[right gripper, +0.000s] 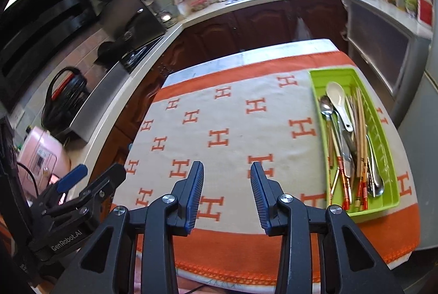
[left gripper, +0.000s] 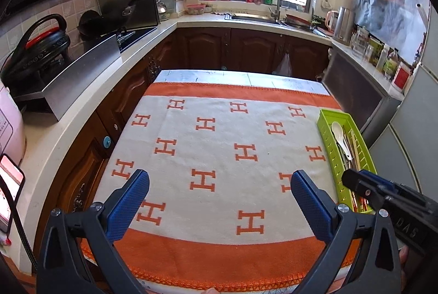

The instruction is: Organize utensils

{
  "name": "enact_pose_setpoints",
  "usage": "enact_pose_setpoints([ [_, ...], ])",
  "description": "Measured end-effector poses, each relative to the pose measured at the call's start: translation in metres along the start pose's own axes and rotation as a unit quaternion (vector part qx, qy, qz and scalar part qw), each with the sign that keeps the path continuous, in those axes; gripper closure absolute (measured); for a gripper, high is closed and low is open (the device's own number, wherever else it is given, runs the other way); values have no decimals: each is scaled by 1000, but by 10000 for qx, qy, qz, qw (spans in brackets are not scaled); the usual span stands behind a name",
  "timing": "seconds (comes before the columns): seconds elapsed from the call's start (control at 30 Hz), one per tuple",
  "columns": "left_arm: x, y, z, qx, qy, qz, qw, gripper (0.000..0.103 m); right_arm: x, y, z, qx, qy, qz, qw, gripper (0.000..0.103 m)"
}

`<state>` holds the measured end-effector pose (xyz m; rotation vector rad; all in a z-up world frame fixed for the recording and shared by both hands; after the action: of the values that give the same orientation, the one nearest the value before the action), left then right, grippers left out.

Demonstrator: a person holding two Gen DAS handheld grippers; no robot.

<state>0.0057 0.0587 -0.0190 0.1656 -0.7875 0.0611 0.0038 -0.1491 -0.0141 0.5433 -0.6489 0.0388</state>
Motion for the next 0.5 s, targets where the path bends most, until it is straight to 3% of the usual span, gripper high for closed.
enact_pose_setpoints([
  [0.5,-6,0,-15,113,152,6,9998,1,0,15,-18,-90,66,260,9996,67],
])
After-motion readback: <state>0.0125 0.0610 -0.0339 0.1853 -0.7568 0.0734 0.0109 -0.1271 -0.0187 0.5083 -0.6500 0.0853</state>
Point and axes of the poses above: each gripper's, at about its wrist camera, not at the fingertips, and z roughly against the way its jaws point, y to its left, x to its top, the point moved 3 cm from there along -z, roughly the way its jaws point, and after that the axes turned 11 degrees about x, right-handed, at the moved point
